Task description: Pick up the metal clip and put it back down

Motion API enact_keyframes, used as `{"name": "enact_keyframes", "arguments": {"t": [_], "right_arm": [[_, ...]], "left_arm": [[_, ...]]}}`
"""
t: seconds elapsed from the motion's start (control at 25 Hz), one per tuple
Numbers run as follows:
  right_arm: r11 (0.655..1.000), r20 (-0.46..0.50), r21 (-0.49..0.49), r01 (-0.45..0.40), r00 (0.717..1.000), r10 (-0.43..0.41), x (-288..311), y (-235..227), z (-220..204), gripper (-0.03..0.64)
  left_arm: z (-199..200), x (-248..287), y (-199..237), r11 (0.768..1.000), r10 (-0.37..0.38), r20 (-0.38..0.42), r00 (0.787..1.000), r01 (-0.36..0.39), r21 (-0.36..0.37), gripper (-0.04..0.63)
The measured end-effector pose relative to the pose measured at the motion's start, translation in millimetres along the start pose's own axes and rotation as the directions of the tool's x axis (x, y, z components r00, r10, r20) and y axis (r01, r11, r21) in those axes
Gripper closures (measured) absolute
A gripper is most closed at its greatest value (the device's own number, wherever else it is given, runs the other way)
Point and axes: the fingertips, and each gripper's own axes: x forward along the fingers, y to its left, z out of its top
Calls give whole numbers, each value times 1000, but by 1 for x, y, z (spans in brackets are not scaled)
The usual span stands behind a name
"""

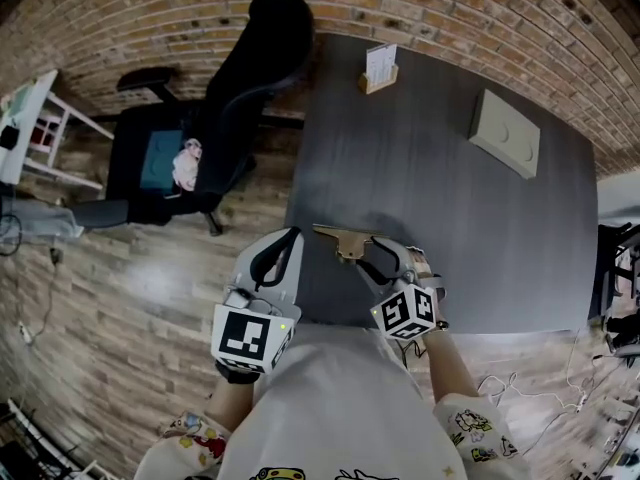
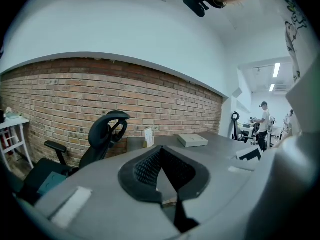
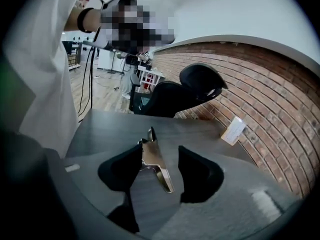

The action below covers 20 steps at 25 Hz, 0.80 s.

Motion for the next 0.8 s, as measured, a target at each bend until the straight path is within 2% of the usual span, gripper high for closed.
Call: {"name": "enact_keyframes", "arguments": {"t": [0.16,0.32,0.6,0.8], "right_arm": [[989,56,131,62,996,-69,-26,-27,13,388],[956,134,269,117,978,-158,-51,-62,28,388],[863,268,483,149,913,-308,-106,-110,51,399],[782,347,611,123,846,-405,-147,-128,62,417]], "left_arm": [[12,4,-6,1000,-22,24,999,21,18,581],[30,11,-13,998,-54,54,997,51,43,581],[49,18,-27,992,-101,90,991,93,82,581],[60,18,-34,988,-123,103,987,112,102,581]]}}
